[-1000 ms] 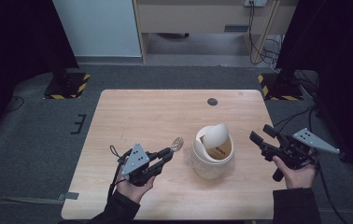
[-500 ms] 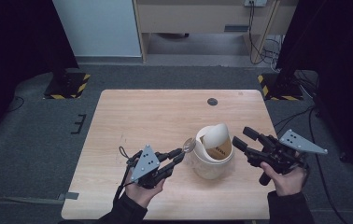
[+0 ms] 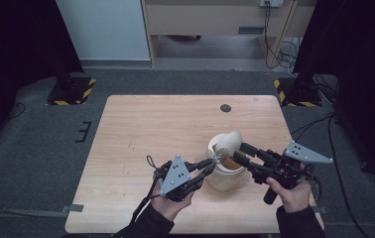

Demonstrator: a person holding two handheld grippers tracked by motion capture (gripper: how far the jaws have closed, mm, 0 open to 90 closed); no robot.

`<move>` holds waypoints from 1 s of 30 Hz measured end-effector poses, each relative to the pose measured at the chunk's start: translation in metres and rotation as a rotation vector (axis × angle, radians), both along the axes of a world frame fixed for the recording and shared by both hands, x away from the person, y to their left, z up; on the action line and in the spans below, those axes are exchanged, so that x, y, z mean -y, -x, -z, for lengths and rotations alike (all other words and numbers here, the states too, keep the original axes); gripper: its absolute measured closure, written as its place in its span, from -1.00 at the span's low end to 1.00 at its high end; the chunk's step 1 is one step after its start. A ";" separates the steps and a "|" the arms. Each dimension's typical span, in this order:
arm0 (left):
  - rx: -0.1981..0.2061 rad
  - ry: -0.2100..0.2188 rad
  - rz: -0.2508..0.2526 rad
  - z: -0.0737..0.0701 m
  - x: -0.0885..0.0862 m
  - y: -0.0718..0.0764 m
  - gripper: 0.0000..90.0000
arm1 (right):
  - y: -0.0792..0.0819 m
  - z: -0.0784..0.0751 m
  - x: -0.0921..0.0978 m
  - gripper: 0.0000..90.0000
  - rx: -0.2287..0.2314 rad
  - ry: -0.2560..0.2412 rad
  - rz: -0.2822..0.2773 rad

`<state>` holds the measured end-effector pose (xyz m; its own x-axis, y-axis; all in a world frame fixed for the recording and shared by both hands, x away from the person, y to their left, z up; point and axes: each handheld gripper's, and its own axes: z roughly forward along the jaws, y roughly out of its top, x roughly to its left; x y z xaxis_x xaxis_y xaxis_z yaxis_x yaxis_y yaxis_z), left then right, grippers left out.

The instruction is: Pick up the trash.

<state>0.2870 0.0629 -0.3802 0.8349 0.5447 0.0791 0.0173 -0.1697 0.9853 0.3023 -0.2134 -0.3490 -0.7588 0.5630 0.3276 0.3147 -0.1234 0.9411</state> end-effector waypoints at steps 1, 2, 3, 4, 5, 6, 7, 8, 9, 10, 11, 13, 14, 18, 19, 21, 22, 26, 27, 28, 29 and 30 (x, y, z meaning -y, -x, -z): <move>0.001 -0.001 0.004 0.000 0.002 0.000 0.77 | 0.000 0.001 -0.001 0.17 -0.004 0.000 -0.003; 0.004 -0.003 0.006 0.001 0.004 0.000 0.77 | 0.000 0.001 -0.002 0.18 -0.008 0.000 -0.006; 0.007 -0.004 0.008 0.001 0.005 0.001 0.77 | 0.000 0.001 -0.003 0.19 -0.010 0.000 -0.008; 0.008 -0.005 0.009 0.001 0.006 0.001 0.77 | 0.000 0.002 -0.003 0.19 -0.011 -0.003 -0.009; 0.013 -0.004 0.010 0.001 0.007 0.001 0.77 | 0.000 0.002 -0.004 0.20 -0.016 -0.003 -0.010; 0.016 -0.004 0.010 0.001 0.008 0.002 0.77 | 0.000 0.002 -0.004 0.21 -0.020 -0.002 -0.012; 0.020 -0.001 0.010 0.001 0.008 0.002 0.77 | 0.000 0.003 -0.005 0.21 -0.023 0.000 -0.014; 0.022 0.000 0.011 0.001 0.009 0.002 0.77 | 0.000 0.003 -0.006 0.23 -0.027 0.000 -0.016; 0.024 0.002 0.011 0.001 0.009 0.002 0.77 | 0.000 0.004 -0.007 0.24 -0.030 0.001 -0.019; 0.026 0.001 0.012 0.001 0.010 0.002 0.77 | 0.000 0.005 -0.008 0.26 -0.036 0.001 -0.022; 0.026 0.000 0.013 0.001 0.010 0.002 0.77 | -0.001 0.005 -0.009 0.28 -0.040 0.002 -0.026; 0.031 -0.002 0.014 0.002 0.011 0.003 0.77 | -0.001 0.007 -0.011 0.34 -0.054 0.002 -0.040; 0.034 -0.003 0.016 0.002 0.012 0.003 0.77 | -0.001 0.007 -0.012 0.37 -0.058 0.003 -0.043; 0.035 -0.001 0.017 0.001 0.011 0.004 0.77 | -0.001 0.010 -0.015 0.56 -0.067 0.012 -0.049; 0.035 -0.003 0.018 0.001 0.011 0.004 0.77 | -0.001 0.010 -0.016 0.63 -0.063 0.010 -0.048; 0.038 -0.004 0.018 0.002 0.012 0.005 0.77 | 0.000 0.010 -0.016 0.73 -0.061 0.000 -0.053; 0.039 0.000 0.018 0.002 0.012 0.005 0.77 | 0.000 0.010 -0.016 0.76 -0.062 -0.006 -0.054; 0.032 0.011 0.027 0.002 0.011 0.006 0.77 | 0.001 0.010 -0.015 0.87 -0.057 -0.010 -0.051; 0.031 0.010 0.028 0.001 0.010 0.006 0.77 | 0.001 0.009 -0.015 0.87 -0.055 -0.009 -0.051; 0.030 0.009 0.025 0.001 0.008 0.007 0.76 | 0.001 0.009 -0.015 0.87 -0.052 -0.008 -0.051; 0.030 0.004 0.024 0.000 0.005 0.008 0.73 | 0.001 0.009 -0.014 0.87 -0.045 -0.005 -0.045; 0.026 0.000 0.021 0.000 0.002 0.008 0.71 | 0.001 0.008 -0.012 0.87 -0.041 -0.002 -0.039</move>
<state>0.2788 0.0612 -0.3801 0.8440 0.5267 0.1008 -0.0119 -0.1695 0.9855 0.3009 -0.2014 -0.3566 -0.7660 0.5324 0.3603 0.3578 -0.1126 0.9270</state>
